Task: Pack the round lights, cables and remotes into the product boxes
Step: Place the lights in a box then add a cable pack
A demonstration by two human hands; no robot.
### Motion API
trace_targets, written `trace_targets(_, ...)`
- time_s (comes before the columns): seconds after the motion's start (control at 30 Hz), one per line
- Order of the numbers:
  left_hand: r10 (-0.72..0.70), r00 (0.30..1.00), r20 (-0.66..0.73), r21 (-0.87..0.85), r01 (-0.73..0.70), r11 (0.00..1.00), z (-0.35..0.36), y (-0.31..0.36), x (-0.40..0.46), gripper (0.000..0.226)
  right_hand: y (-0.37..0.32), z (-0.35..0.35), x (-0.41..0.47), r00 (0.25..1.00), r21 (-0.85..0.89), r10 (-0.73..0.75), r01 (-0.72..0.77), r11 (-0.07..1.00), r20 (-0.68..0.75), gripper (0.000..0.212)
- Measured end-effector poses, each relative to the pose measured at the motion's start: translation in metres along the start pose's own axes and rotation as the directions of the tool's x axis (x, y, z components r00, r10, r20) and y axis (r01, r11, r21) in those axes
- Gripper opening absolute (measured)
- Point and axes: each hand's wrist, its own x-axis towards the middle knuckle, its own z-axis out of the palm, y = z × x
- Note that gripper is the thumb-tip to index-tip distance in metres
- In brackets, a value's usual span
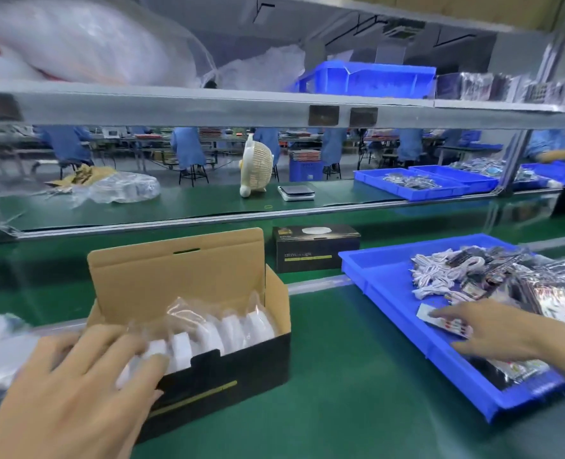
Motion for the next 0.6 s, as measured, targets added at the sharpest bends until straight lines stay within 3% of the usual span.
trace_targets(0.07,-0.013,1.0,-0.028,-0.067,0.011,0.998,-0.01,0.016,0.011,0.027,0.001,0.002,0.0,0.999,-0.114,0.048,-0.048,0.992,-0.003,0.058)
trace_targets(0.17,-0.162,0.962,0.219,0.017,0.162,0.987,-0.016,0.033,0.025,0.059,0.004,0.008,0.007,0.983,-0.233,0.078,-0.116,0.965,-0.168,0.036)
trace_targets(0.23,-0.225,0.863,0.452,0.085,0.209,0.974,-0.012,0.037,0.032,0.072,0.007,0.005,0.011,0.99,-0.233,0.074,-0.101,0.967,-0.122,0.032)
trace_targets(0.3,-0.25,0.739,0.625,0.078,0.259,0.963,-0.009,0.041,0.039,0.093,0.009,-0.004,0.017,0.998,-0.177,0.067,-0.065,0.982,0.01,0.049)
trace_targets(0.33,-0.248,0.756,0.606,0.046,0.278,0.959,-0.005,0.04,0.035,0.094,0.008,-0.007,0.022,0.996,-0.175,0.061,-0.05,0.983,0.059,0.059)
trace_targets(0.37,-0.241,0.823,0.514,-0.03,0.298,0.954,-0.002,0.039,0.029,0.086,0.005,-0.008,0.025,0.996,-0.21,0.063,-0.048,0.977,0.063,0.063)
trace_targets(0.43,-0.263,0.795,0.546,-0.048,0.344,0.938,-0.004,0.039,0.026,0.075,0.002,-0.004,0.033,0.998,-0.323,0.053,-0.063,0.944,-0.041,0.054)
trace_targets(0.47,-0.225,0.813,0.538,-0.051,0.298,0.953,-0.003,0.039,0.026,0.076,0.0,0.0,0.036,0.994,-0.362,0.058,-0.09,0.928,-0.097,0.046)
trace_targets(0.5,-0.216,0.778,0.59,-0.035,0.292,0.956,-0.005,0.042,0.028,0.079,-0.001,0.003,0.038,0.987,-0.374,0.07,-0.119,0.92,-0.143,0.039)
trace_targets(0.57,-0.246,0.794,0.556,-0.052,0.329,0.943,-0.011,0.045,0.033,0.076,-0.005,-0.005,0.037,0.962,-0.148,0.104,-0.145,0.978,-0.253,0.028)
trace_targets(0.6,-0.25,0.825,0.506,-0.017,0.299,0.954,-0.009,0.048,0.03,0.072,-0.007,-0.014,0.035,0.937,0.099,0.108,-0.08,0.992,-0.332,0.024)
